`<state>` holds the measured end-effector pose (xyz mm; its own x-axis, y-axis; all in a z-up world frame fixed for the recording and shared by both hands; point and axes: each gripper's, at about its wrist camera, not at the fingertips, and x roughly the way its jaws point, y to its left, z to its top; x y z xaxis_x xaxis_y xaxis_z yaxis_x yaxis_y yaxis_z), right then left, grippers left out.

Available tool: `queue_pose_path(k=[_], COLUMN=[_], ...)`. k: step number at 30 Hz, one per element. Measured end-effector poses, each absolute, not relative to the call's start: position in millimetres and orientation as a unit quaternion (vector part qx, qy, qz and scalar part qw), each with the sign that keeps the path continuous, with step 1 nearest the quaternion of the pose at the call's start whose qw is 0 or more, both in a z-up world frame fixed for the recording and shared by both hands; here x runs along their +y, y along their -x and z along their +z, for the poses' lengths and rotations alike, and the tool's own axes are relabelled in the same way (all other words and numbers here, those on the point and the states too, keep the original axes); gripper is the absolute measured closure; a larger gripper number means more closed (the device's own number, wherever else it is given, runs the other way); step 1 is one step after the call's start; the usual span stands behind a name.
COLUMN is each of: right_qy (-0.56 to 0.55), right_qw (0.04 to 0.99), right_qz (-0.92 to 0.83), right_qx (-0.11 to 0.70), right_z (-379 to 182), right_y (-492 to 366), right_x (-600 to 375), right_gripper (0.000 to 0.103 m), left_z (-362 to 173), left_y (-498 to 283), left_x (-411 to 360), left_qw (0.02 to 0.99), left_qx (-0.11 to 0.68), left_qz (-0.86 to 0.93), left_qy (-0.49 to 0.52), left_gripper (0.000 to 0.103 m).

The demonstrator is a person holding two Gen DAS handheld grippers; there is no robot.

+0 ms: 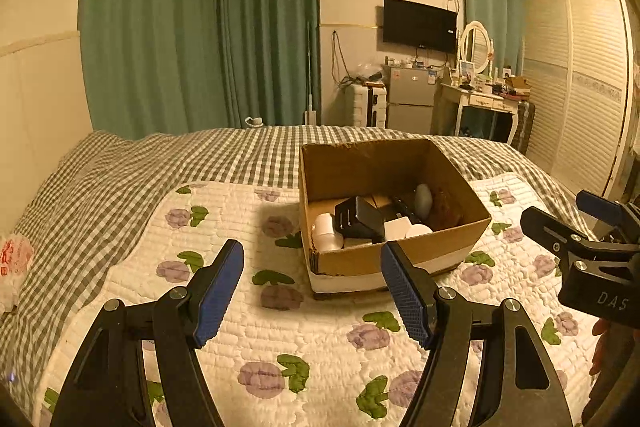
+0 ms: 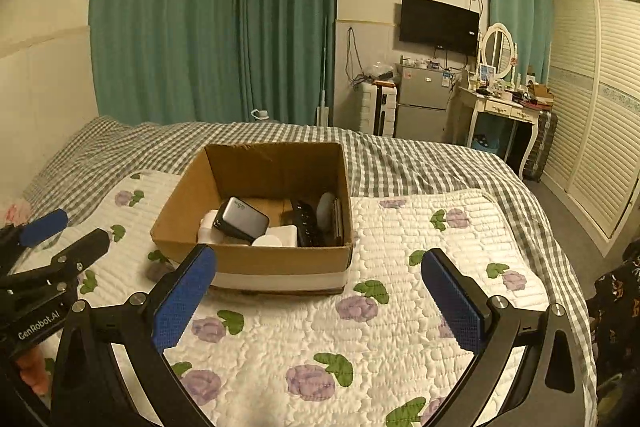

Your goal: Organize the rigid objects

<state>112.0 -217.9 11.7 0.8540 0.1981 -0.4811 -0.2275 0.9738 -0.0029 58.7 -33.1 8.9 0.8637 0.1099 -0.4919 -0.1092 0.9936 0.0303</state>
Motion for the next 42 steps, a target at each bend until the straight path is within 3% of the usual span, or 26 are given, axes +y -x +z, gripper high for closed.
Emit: queue_pose_path(k=[42], right_qy=[0.030], right_qw=[0.965], right_qz=[0.088], right_qx=[0.246], right_z=[4], right_y=[-116], right_x=[-223], right_gripper=[0.000], left_z=[-1], left_y=[-63], left_x=[-32], left_qw=[0.961], left_qx=[0.267], left_qz=[0.069], left_qy=[-0.024], left_gripper=[0.029])
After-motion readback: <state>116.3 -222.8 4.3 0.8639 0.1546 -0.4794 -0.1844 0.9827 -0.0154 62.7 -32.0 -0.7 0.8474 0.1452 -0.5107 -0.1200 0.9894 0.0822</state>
